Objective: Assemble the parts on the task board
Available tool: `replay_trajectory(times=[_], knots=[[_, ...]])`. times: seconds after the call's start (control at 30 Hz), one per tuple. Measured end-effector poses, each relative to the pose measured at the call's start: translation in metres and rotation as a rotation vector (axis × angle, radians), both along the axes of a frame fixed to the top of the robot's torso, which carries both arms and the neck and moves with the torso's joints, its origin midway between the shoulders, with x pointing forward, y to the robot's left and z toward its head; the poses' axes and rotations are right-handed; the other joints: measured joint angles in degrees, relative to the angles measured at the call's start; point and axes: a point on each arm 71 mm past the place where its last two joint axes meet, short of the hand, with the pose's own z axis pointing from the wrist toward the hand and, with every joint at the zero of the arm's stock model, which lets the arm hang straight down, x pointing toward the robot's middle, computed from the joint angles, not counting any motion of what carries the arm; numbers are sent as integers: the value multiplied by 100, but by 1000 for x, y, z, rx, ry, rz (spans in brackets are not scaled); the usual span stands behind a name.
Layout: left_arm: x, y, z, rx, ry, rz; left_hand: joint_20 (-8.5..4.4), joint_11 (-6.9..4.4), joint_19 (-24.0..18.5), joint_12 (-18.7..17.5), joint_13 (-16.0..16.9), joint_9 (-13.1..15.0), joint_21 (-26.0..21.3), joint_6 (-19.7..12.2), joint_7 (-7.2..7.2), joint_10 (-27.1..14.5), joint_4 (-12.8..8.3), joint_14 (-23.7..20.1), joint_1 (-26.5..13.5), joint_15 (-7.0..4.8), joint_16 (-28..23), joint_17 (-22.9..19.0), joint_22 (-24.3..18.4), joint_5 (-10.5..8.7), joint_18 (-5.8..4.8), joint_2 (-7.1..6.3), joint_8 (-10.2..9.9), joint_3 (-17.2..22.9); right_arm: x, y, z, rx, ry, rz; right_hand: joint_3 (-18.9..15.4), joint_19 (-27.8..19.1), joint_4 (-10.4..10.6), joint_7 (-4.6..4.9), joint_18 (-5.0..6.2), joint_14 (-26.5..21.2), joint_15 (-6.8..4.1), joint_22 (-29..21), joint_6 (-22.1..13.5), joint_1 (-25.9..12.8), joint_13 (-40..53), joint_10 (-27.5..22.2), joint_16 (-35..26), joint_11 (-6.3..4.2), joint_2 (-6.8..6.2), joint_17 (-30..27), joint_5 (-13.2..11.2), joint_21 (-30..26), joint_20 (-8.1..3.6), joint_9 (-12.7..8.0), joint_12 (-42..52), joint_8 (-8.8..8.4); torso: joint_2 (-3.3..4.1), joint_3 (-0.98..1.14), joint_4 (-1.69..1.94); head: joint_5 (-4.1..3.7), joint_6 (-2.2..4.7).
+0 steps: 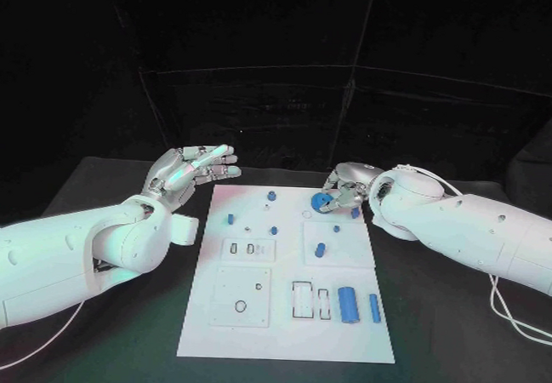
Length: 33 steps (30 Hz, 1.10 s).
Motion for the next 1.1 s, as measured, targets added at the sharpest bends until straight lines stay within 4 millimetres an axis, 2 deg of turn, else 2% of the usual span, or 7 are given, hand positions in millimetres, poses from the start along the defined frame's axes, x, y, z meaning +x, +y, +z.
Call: replay_trajectory(times=[0.2, 0.4, 0.5, 0.67, 0.73, 0.87, 1.1], knots=[[0, 0, 0, 0, 1, 0, 0, 0, 0, 0, 0, 0, 0, 0, 0, 0, 0, 0, 0, 0, 0, 0, 0, 0, 0, 0, 0, 0, 0, 1, 0, -8, 0, 2, 43, 0, -43, -1, 0, 0, 0, 0, -1, 72, 0, 0, 29, 0, -11, 0, 0, 0, 0, -10, 0, -8, 0, 0, 3, 0, -6], [0, 0, 0, 1, 2, 0, 0, 0, 0, 0, 0, 0, 0, 0, 0, 0, 0, 0, 0, 0, 0, 0, 1, 0, 0, 0, 0, 0, 1, 2, 0, -15, -6, 2, 224, 0, -224, -6, 0, 0, 0, 0, 0, 304, 3, -1, 32, 0, 149, -1, -167, 0, 0, -12, 0, -17, 0, 0, 3, 5, -8], [0, 0, 0, 1, 2, 0, 0, 0, 0, 0, 0, 0, 0, 0, 0, 0, 0, 0, 0, 0, 0, 0, 1, 0, 0, 0, 0, 0, 1, 3, 0, -16, -13, 4, 421, 0, -368, -9, 1, 0, 1, 0, 136, 435, 19, -1, 32, 1, 278, -1, -290, 0, 0, -11, 83, 25, -1, 0, 3, 9, -8], [0, 0, 0, 1, 2, 0, 0, 0, 0, 0, 0, 0, 0, 0, 0, 0, 0, 0, 0, 0, 0, 1, -4, 0, 0, 0, 0, 0, 1, 5, 1, -15, -35, 10, 768, 2, -554, -8, 1, 1, 1, 0, 239, 546, 8, 52, 32, -53, 329, -1, -375, 26, -2, -14, 191, 52, -1, 3, 2, 10, -14], [0, 0, 0, 1, 2, 0, 0, 0, 0, 0, 0, 0, 0, 0, 0, 0, 0, 0, 0, 0, 0, 0, -5, 0, 0, 0, 0, 0, 0, 6, 2, -14, -45, 13, 908, 32, -600, -29, 2, -1, 1, -1, 345, 632, 61, 68, 55, -68, 417, -1, -410, 26, -32, -11, 245, 113, -1, 3, 2, 10, -14], [1, 0, 0, 1, 2, 0, 0, 0, 0, 0, 0, 0, 0, 0, 0, 0, 0, 0, 0, 0, 0, 1, -4, 0, 0, 0, 0, 0, -1, 8, 2, -12, -63, 18, 1047, 11, -681, -29, 2, 2, -64, 0, 345, 632, 55, 84, 55, -85, 418, -1, -436, 48, -53, -12, 249, 113, -1, 3, 2, 5, -18], [1, 0, 0, 1, 2, 0, 0, 0, 0, 0, 0, 0, 0, 0, 0, 0, 0, 0, 0, 0, 0, 1, -4, 0, 0, 0, 0, 0, -5, 13, 2, -2, -93, 34, 1185, 11, -735, -29, 2, -2, -68, -1, 345, 588, 11, 80, 55, -124, 465, -1, -469, 49, -94, -14, 278, 113, -1, 3, 2, 8, -18]])
